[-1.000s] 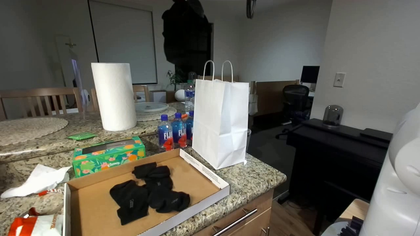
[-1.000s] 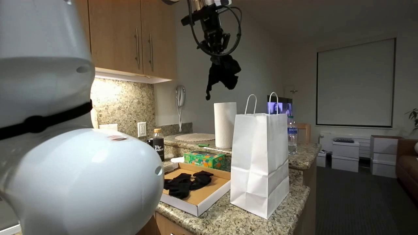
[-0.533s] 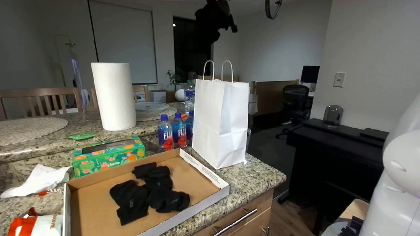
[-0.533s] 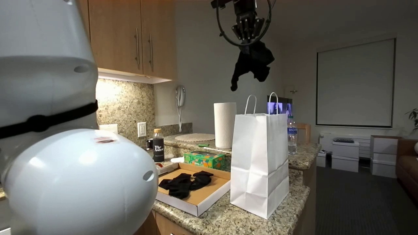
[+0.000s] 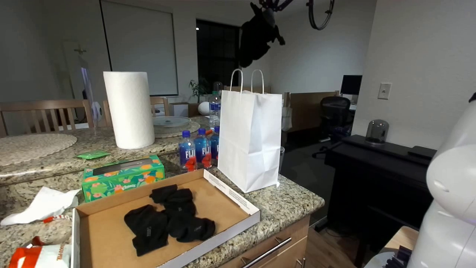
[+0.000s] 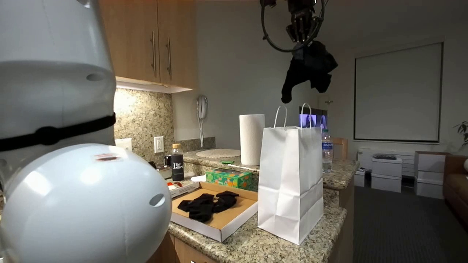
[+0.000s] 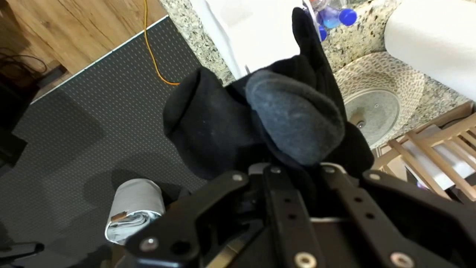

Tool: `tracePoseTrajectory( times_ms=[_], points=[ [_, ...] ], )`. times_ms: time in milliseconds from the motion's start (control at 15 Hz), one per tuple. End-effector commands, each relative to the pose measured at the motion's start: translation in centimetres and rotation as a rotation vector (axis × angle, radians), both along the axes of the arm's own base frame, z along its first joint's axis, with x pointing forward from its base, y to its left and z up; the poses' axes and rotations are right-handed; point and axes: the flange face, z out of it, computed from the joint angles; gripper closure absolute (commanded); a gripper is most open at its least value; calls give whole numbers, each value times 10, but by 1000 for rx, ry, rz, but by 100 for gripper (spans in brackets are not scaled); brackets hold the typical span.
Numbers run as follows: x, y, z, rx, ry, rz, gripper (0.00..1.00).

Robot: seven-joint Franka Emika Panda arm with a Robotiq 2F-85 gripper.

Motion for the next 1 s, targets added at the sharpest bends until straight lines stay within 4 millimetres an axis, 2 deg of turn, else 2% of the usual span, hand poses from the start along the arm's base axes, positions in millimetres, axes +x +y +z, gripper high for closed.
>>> tracePoseTrajectory(
  times_ms=[0,133,333,600,800,933],
  points=[
    [10,3,-6,-13,43,-69,90],
    [18,12,-15,-43,66,-87,90],
    [28,36,-27,-128,93,-102,90],
    [31,85,-30,-217,107,-59,90],
    [26,124,-40,-273,142,9,90],
    [26,135,-49,-271,184,45,90]
  ],
)
